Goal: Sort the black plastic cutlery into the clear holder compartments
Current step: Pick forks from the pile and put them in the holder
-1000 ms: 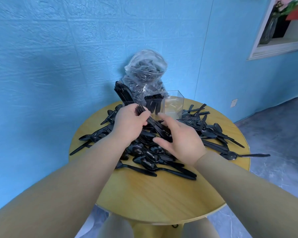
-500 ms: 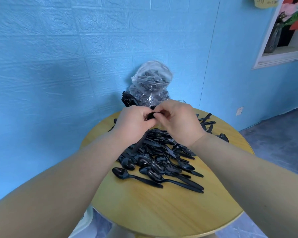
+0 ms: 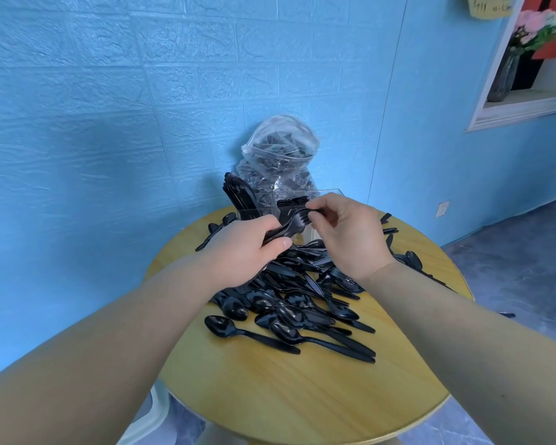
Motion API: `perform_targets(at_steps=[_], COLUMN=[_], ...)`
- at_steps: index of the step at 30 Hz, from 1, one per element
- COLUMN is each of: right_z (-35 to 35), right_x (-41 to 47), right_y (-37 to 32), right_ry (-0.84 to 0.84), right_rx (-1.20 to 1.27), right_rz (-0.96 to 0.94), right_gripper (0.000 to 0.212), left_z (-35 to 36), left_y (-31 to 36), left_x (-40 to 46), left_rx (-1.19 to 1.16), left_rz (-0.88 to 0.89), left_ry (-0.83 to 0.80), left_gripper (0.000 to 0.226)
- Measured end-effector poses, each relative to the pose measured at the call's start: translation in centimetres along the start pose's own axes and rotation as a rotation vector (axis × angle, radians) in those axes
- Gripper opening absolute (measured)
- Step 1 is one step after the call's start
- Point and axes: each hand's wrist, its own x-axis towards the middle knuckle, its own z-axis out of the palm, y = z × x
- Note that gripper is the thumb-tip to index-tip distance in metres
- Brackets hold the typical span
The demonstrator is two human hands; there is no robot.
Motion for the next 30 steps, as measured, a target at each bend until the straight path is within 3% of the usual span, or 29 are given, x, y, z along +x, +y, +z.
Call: perform_targets(at_steps=[8,19,27,30], right_z=[0.1,-0.1,-0.4,-0.6], right_x=[0.1,0.2,0.3,0.3], right_y=[0.3,0.1,0.5,0.6], right_ry=[-0.008,-0.06,-0.017,-0.066], right_rx=[0.031,0.071,0.05,0.068], right_rz=[0.06,0.082,0.112,0.141], right_gripper=[0.016,0.022,0.028,0.03], left_z=[-0.5,-0.9,-1.1,-1.4], left_y=[0.1,0.1,-0.4,-0.7], left_x=[-0.1,-0.2,0.0,0.0], left_rx=[0.005,0.057,0.008,0.027], left_rz=[-0.015,0.009,0.009,0.045], left_ry=[-0.061,0.009,-0.061,-0.032], left_gripper=[0.027,0.043,0.013,0.018])
